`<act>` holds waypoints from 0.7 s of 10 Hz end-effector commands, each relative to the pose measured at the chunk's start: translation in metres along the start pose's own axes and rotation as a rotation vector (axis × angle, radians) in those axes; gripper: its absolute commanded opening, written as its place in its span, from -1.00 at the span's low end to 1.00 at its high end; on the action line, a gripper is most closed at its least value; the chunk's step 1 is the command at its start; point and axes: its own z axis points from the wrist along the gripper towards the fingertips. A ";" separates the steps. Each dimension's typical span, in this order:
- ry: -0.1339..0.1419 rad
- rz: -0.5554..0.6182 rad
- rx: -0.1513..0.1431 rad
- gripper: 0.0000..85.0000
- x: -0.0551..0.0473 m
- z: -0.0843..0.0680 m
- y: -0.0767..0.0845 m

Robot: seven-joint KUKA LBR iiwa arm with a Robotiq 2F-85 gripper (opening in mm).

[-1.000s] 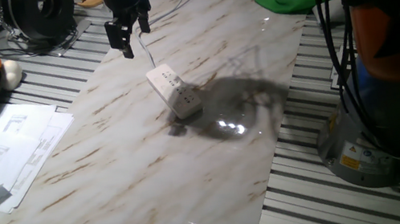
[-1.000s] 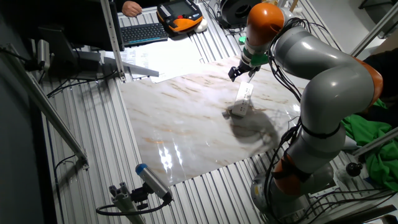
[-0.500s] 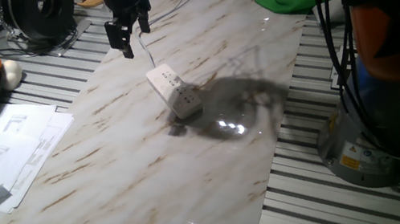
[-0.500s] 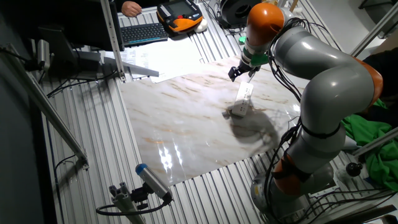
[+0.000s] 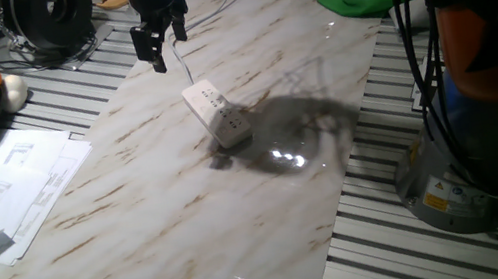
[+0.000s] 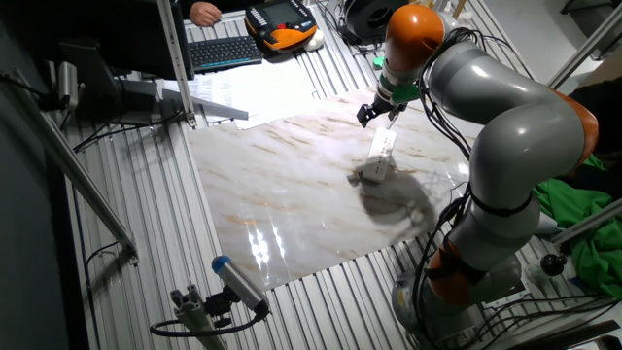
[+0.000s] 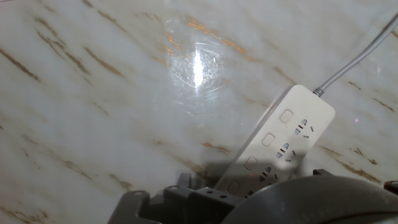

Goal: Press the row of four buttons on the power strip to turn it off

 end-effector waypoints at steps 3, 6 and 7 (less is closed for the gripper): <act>0.165 -0.202 0.115 -1.00 0.000 0.000 -0.001; 0.199 -0.278 0.104 -1.00 0.000 0.001 0.000; 0.200 -0.281 0.104 -1.00 0.000 0.001 -0.001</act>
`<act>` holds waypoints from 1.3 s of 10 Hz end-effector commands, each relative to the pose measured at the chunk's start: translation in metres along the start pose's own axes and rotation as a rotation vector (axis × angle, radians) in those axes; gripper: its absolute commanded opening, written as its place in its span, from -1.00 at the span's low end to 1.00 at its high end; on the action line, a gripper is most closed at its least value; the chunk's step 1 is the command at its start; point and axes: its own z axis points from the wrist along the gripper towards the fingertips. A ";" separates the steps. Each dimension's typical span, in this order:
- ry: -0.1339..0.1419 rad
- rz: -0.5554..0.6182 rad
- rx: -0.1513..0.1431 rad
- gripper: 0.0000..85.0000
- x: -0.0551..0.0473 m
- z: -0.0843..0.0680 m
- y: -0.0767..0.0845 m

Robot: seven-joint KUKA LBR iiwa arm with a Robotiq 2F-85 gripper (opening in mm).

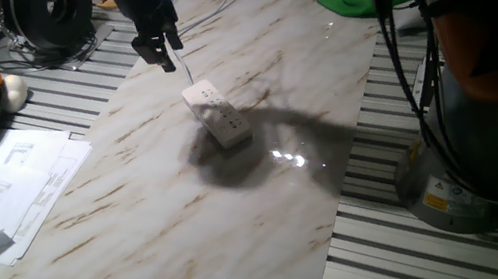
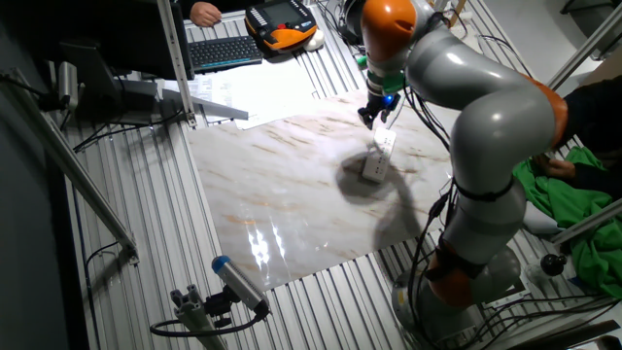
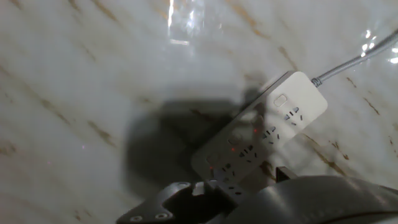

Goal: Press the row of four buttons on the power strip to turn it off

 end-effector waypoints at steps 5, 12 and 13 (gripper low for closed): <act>0.002 -0.064 0.011 -1.00 0.000 0.000 0.000; 0.003 -0.072 0.011 -1.00 0.000 0.000 0.000; -0.003 -0.061 0.011 -1.00 0.000 0.000 0.000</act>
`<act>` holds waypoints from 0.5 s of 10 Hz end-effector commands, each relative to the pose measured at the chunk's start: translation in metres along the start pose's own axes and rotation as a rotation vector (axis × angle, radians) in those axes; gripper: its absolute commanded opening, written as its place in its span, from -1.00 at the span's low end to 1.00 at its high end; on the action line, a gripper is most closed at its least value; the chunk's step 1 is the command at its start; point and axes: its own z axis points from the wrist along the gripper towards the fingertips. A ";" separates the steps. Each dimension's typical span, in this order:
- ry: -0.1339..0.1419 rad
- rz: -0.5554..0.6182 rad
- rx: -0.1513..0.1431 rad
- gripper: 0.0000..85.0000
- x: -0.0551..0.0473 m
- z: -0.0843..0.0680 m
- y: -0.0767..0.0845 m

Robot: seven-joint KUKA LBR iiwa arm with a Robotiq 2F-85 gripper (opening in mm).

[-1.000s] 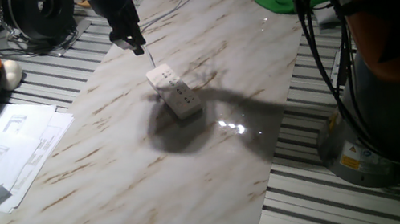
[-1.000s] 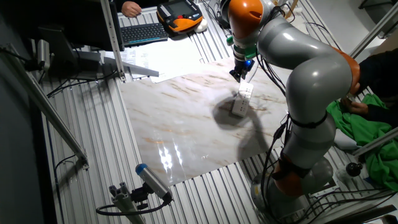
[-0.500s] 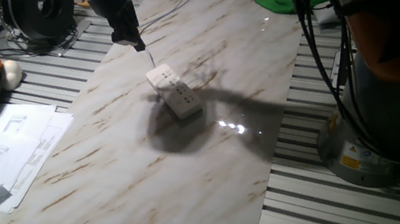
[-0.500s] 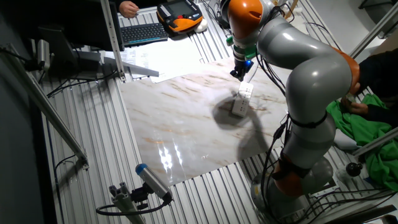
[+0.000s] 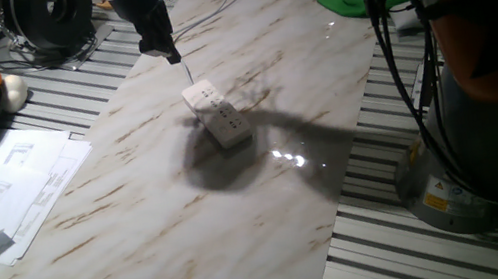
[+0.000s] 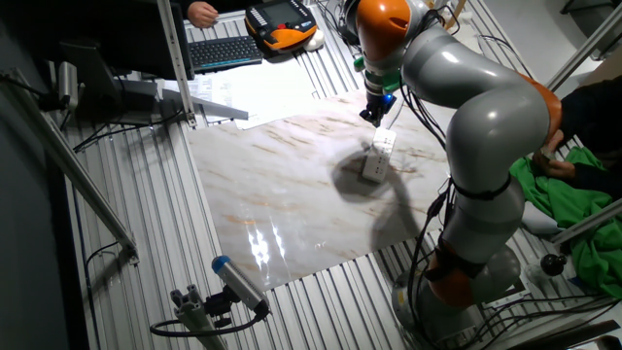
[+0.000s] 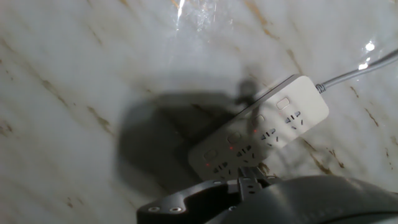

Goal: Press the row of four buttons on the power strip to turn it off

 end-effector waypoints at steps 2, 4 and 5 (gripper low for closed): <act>-0.103 0.128 -0.047 -1.00 0.000 0.000 0.000; -0.085 0.115 -0.041 -1.00 0.001 0.000 -0.002; -0.081 0.106 -0.043 -1.00 0.001 0.000 -0.002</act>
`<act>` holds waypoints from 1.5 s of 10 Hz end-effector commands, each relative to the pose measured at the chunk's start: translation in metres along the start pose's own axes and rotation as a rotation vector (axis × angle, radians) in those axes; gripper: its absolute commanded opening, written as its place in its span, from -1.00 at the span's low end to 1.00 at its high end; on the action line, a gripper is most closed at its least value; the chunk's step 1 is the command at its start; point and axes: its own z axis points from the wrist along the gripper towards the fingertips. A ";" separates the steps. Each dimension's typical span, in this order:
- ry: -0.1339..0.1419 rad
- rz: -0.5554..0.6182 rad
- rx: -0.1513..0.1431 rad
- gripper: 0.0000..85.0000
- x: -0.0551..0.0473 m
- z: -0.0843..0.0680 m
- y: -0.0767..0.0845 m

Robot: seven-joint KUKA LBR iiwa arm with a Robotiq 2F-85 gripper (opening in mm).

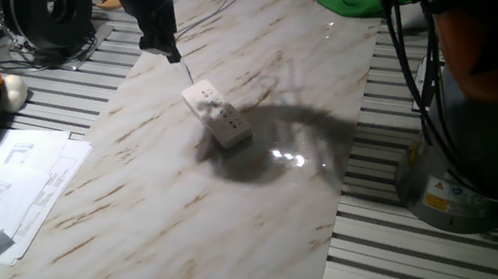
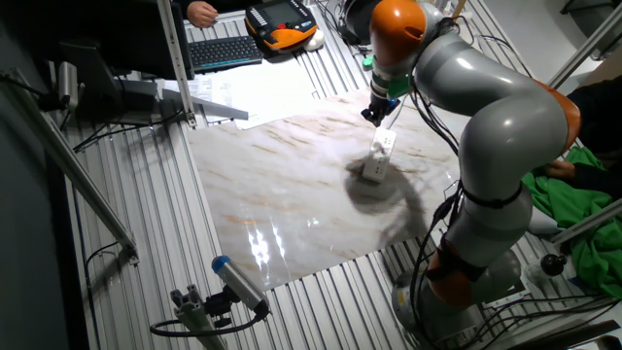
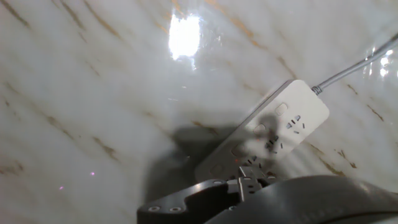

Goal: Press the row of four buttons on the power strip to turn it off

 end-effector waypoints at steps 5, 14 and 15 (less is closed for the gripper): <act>0.068 0.248 -0.077 -1.00 0.000 0.000 0.000; 0.051 0.664 -0.085 -0.60 0.000 0.000 0.000; 0.032 0.686 -0.070 -0.20 -0.001 0.001 -0.001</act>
